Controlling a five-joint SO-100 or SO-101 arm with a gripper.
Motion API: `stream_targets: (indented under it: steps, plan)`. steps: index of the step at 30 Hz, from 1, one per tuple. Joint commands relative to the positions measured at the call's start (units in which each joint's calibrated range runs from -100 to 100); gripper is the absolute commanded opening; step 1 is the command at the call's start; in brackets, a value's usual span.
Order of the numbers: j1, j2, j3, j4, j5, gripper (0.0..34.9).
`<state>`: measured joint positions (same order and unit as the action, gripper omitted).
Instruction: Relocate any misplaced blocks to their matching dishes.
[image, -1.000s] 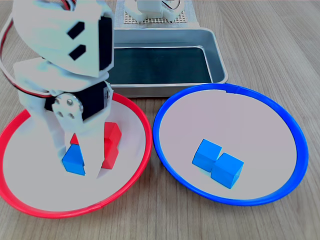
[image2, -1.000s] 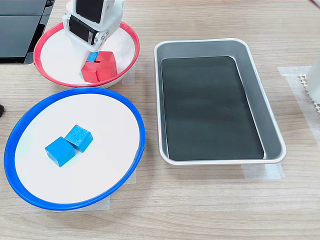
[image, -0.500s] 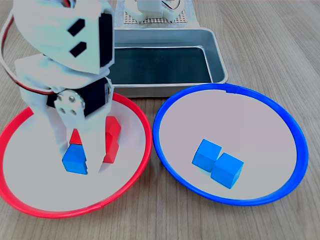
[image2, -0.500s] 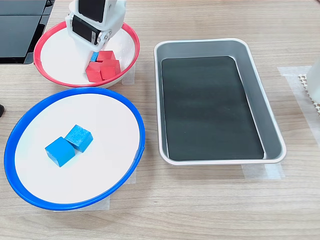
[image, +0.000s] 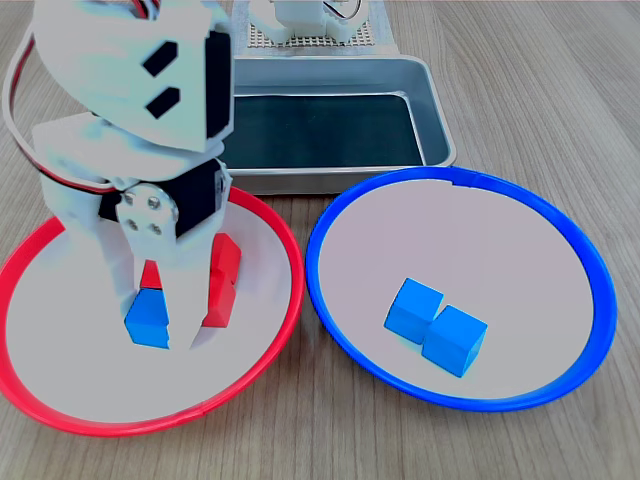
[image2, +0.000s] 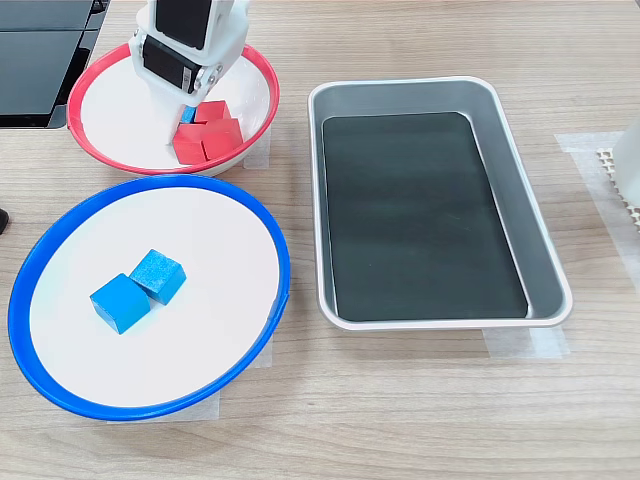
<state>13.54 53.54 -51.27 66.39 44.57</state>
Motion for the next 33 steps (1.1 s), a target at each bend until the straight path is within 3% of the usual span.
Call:
stream_targets:
  steps: [1, 20, 24, 30, 33]
  plan:
    - [-0.03, -3.94, 0.06, -1.06, 0.39, 9.5]
    - [0.15, -5.90, 3.25, -1.06, 0.88, 10.2]
    - [0.25, -5.90, 3.34, -1.31, 1.22, 8.0]
    - [0.34, -5.73, 3.34, -1.31, 1.81, 0.9]
    - [0.15, -5.82, 3.16, -1.31, 1.47, 0.4]
